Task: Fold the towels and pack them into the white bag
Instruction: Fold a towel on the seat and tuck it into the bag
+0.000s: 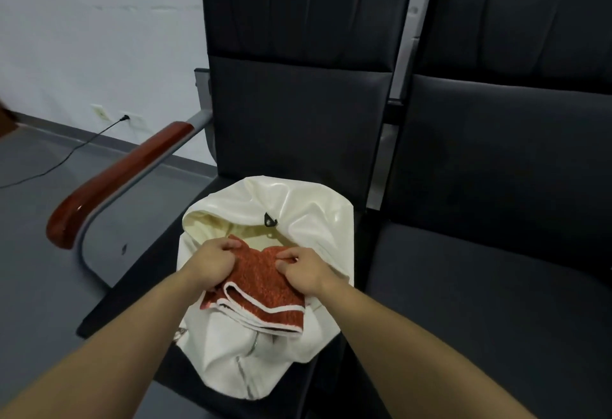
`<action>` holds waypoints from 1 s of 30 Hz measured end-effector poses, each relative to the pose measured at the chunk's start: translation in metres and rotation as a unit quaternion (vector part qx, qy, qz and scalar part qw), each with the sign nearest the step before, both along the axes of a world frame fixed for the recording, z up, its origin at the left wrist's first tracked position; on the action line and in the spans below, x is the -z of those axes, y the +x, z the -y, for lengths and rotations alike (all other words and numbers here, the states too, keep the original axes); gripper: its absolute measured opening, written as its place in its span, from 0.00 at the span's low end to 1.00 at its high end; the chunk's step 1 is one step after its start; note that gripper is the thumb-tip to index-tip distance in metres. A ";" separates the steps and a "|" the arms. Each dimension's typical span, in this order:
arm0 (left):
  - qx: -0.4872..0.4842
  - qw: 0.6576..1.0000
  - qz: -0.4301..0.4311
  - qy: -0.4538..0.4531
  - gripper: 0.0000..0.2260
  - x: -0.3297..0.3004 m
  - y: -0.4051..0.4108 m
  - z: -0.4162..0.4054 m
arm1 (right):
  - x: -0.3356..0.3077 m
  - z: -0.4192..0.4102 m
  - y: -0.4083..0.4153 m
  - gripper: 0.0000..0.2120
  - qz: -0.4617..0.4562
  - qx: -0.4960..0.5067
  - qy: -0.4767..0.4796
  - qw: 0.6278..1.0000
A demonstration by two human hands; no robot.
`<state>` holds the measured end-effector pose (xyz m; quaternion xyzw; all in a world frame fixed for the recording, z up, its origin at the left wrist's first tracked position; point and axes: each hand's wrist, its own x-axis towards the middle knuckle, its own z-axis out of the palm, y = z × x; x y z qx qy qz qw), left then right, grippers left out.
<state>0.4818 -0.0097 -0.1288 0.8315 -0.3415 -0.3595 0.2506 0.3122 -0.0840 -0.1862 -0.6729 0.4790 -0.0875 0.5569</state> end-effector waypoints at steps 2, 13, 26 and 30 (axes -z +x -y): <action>0.029 0.999 0.023 0.005 0.16 0.010 0.005 0.010 | 0.012 0.009 0.006 0.19 -0.011 -0.005 0.009 1.000; 0.091 0.991 0.093 -0.015 0.16 0.064 0.023 0.079 | 0.042 0.050 0.014 0.34 -0.061 -0.009 -0.085 0.994; 0.210 0.948 0.180 0.157 0.40 0.088 0.007 0.069 | 0.045 0.064 -0.001 0.37 -0.064 -0.082 -0.081 0.991; 0.186 0.953 0.201 0.130 0.36 0.081 0.008 0.075 | 0.052 0.061 -0.001 0.38 -0.135 -0.115 -0.114 0.977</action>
